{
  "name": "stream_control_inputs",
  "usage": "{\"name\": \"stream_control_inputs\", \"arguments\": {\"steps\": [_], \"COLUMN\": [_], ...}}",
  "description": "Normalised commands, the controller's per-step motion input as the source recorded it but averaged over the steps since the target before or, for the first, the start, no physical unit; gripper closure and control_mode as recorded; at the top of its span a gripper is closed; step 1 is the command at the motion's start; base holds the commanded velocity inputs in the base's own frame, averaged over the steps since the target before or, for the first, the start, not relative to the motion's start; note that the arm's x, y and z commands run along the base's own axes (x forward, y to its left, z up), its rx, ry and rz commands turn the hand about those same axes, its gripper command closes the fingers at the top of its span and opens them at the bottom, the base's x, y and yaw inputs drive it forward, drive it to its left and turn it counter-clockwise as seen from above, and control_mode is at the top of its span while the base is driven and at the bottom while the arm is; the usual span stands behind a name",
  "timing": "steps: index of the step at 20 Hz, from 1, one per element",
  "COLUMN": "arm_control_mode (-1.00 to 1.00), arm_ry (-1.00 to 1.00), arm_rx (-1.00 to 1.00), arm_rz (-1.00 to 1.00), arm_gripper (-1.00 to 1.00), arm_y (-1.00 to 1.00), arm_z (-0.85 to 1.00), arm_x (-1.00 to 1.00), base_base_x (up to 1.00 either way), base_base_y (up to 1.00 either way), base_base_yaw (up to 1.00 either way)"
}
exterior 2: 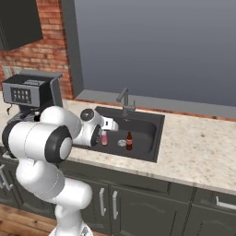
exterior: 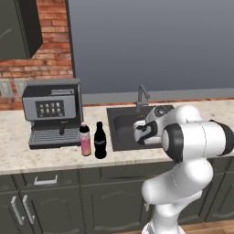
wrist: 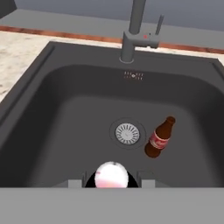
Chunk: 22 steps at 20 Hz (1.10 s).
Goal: Place the large bottle from the dining counter next to the other large bottle outside the sink, and place the small bottle from the dining counter next to the other small bottle inside the sink.
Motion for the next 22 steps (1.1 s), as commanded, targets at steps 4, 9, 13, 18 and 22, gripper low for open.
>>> {"name": "stream_control_inputs", "arguments": {"steps": [4, 9, 13, 18, 22], "arm_control_mode": [-1.00, -1.00, -1.00, -1.00, -1.00], "arm_ry": [-0.04, -0.03, -0.02, -0.03, -0.03], "arm_rx": [0.00, 0.00, 0.00, 0.00, 0.00], "arm_rz": [0.00, 0.00, 0.00, 0.00, 0.00], "arm_gripper": [1.00, 1.00, 1.00, 1.00, 1.00], "arm_y": [0.00, 0.00, 0.00, 0.00, -0.01], "arm_z": [-0.17, -0.16, -0.16, -0.16, -0.14], "arm_x": [0.14, 0.09, 0.00, 0.00, 0.00], "base_base_x": [0.00, 0.00, 0.00, 0.00, 0.00], "base_base_y": [0.00, 0.00, 0.00, 0.00, 0.00], "base_base_yaw": [0.00, 0.00, 0.00, 0.00, 0.00]}}
